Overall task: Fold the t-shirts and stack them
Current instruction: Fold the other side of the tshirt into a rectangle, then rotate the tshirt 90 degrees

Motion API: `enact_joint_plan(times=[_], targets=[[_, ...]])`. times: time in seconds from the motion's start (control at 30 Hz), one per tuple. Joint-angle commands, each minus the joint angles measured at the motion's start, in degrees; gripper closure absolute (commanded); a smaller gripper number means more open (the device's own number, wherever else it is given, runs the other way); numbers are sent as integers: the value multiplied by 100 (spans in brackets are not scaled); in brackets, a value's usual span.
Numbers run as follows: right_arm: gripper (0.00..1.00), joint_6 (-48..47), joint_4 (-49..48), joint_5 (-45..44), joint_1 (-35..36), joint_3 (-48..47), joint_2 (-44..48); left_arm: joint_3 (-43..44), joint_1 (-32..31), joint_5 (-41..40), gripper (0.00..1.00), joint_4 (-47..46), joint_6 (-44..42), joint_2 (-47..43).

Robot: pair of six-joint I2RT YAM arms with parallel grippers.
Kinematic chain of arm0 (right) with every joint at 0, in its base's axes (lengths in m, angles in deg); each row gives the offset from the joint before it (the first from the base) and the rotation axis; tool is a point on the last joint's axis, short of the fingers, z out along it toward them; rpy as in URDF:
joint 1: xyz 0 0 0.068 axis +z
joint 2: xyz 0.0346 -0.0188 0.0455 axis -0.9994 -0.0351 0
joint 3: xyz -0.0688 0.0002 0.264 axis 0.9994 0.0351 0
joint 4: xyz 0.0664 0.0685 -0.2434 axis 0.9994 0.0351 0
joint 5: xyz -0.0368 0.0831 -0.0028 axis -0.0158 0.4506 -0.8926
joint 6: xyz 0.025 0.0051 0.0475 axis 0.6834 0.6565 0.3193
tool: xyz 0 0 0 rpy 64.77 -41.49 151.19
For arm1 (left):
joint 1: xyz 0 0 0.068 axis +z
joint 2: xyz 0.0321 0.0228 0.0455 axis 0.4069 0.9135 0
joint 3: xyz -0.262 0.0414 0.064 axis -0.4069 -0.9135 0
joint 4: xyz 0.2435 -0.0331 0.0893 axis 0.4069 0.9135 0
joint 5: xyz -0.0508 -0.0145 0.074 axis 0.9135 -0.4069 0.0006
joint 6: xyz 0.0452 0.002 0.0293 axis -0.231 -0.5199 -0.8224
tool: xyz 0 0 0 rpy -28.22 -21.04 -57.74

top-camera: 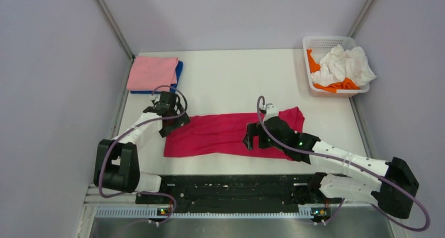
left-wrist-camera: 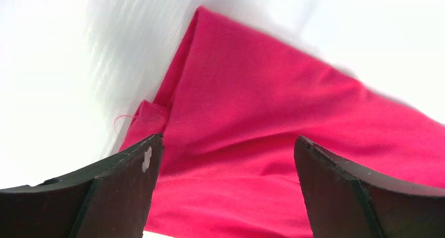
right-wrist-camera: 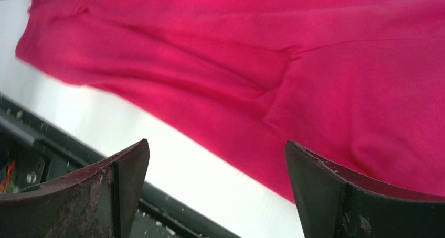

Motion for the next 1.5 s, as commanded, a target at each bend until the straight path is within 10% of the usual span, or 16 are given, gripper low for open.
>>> enact_joint_plan(times=[0.0, 0.77, 1.13, 1.47], targets=[[1, 479, 368, -1032, -420, 152, 335, 724, -383, -613, 1, 306, -179, -474], [1, 1459, -520, 87, -1988, 1345, -441, -240, -776, 182, 1, -251, -83, 192], [1, 96, -1584, 657, -3223, -1306, -3690, -1391, -1823, 551, 1, -543, 1544, -863], [1, -792, 328, 1864, -3359, -6133, -7108, -943, -3615, -60, 1, -1474, 2931, -449]])
